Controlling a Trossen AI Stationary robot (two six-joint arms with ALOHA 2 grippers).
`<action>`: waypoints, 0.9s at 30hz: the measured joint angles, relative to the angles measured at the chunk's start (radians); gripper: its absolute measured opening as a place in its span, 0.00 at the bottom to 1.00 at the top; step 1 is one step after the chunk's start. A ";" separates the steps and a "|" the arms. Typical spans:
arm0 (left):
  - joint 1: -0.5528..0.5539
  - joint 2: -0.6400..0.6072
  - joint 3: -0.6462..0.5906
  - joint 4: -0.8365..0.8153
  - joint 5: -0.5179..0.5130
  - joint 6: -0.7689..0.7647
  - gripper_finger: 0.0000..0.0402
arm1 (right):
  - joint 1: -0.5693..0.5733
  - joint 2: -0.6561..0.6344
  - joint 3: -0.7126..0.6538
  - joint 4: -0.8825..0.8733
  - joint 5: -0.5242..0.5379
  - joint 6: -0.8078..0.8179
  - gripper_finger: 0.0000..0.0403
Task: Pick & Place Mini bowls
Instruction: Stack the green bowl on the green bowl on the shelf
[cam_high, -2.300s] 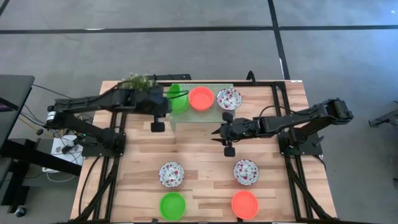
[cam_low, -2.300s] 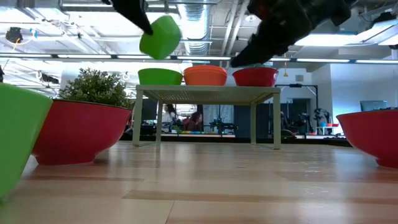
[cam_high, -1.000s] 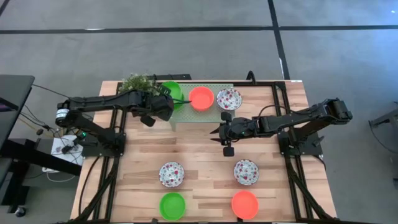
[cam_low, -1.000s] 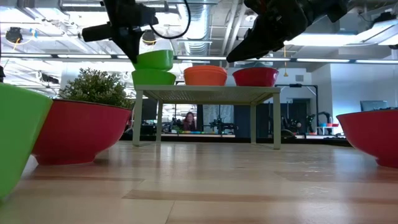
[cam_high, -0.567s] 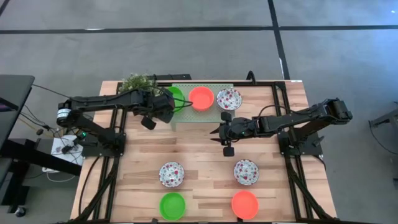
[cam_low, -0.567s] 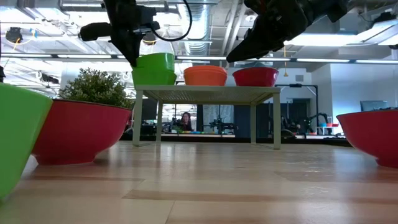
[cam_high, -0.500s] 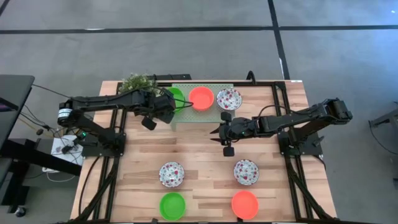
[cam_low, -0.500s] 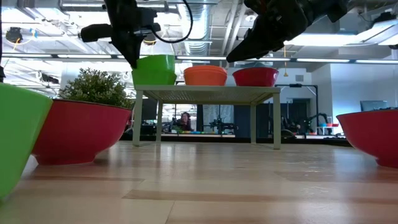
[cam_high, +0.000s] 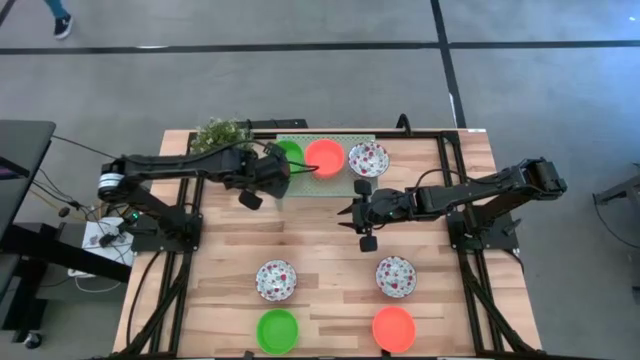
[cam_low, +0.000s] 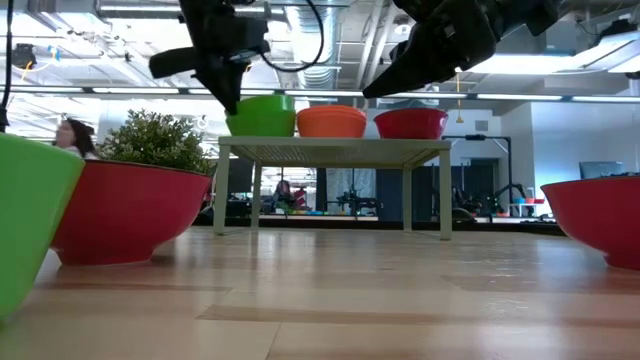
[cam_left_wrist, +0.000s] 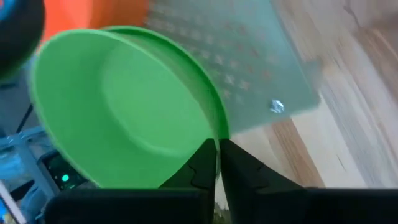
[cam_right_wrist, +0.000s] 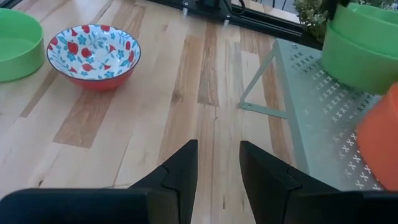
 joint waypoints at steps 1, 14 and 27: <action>-0.003 -0.003 0.000 0.015 -0.004 -0.020 0.06 | 0.000 0.000 0.000 0.000 0.000 0.000 0.28; -0.012 -0.008 0.000 0.039 -0.012 -0.155 0.27 | 0.000 0.000 0.000 -0.006 0.000 0.000 0.28; -0.230 -0.028 0.000 0.118 -0.343 -0.230 0.47 | 0.000 0.000 0.000 -0.006 0.000 0.001 0.28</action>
